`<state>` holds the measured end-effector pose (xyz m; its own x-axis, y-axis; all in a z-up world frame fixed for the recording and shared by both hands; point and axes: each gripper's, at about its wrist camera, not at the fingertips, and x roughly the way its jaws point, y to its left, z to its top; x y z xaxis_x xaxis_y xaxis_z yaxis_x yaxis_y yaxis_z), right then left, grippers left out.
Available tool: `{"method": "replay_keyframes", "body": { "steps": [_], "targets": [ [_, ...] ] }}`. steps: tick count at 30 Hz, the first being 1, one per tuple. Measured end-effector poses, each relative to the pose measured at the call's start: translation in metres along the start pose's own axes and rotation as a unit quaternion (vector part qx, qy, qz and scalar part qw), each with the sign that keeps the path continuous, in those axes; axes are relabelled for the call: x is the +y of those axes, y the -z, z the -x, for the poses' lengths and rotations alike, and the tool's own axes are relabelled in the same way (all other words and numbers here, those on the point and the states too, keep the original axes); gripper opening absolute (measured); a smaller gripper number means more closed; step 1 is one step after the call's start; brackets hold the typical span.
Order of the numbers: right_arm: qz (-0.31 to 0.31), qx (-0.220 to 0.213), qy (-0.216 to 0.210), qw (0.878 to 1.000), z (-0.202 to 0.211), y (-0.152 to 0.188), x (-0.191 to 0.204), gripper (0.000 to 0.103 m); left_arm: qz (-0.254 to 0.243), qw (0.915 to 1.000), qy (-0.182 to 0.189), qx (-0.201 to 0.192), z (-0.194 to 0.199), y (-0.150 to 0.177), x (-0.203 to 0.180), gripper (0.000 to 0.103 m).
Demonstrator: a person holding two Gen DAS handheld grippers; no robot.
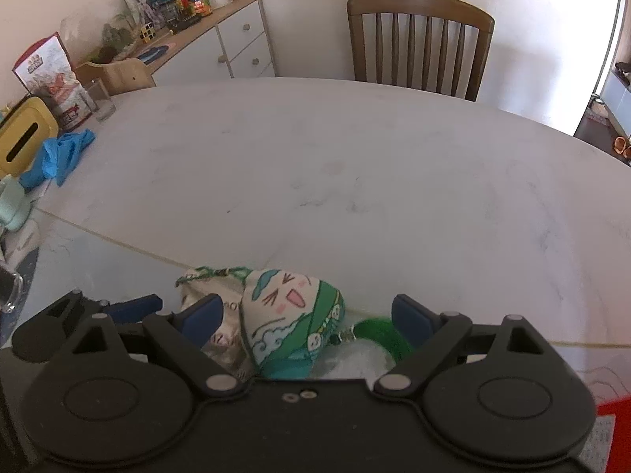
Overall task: Organize objects
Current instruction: 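Grasp the silver snack bag with left tool while right tool grasps cartoon pouch, then carry the snack bag and cartoon pouch over the box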
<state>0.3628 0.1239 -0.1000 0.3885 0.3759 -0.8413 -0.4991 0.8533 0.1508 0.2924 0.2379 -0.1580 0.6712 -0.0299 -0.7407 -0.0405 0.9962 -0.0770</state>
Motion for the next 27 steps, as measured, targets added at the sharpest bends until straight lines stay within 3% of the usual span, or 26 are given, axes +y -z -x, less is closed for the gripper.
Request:
{"method": "replay_keyframes", "body": {
  "steps": [5, 7, 11, 15, 18, 24, 27],
  "targets": [
    [-0.016, 0.009, -0.003, 1.000, -0.012, -0.002, -0.002, 0.092, 0.000, 1.0000, 0.004, -0.005, 0.000, 0.002, -0.004, 0.100],
    [-0.026, 0.012, -0.008, 1.000, -0.016, -0.002, -0.004, 0.089, 0.001, 1.0000, 0.005, -0.004, -0.001, 0.002, -0.004, 0.095],
    [-0.029, 0.020, -0.013, 0.999, -0.021, -0.001, -0.003, 0.074, 0.005, 1.0000, 0.001, -0.003, -0.001, 0.005, -0.005, 0.081],
    [-0.029, 0.017, -0.017, 0.999, -0.017, 0.000, -0.003, 0.060, 0.013, 0.9999, 0.000, -0.007, 0.003, 0.006, -0.002, 0.075],
    [-0.027, 0.010, -0.016, 0.999, -0.011, 0.000, -0.003, 0.055, 0.011, 0.9999, 0.001, -0.009, 0.004, 0.006, -0.002, 0.066],
    [-0.031, -0.001, -0.019, 0.999, 0.004, -0.001, -0.006, 0.041, 0.013, 0.9999, 0.002, -0.008, 0.009, 0.003, -0.002, 0.063],
    [-0.035, -0.013, -0.019, 0.999, 0.015, 0.000, -0.009, 0.040, 0.014, 0.9999, 0.005, -0.007, 0.016, 0.000, -0.001, 0.063]
  ]
}}
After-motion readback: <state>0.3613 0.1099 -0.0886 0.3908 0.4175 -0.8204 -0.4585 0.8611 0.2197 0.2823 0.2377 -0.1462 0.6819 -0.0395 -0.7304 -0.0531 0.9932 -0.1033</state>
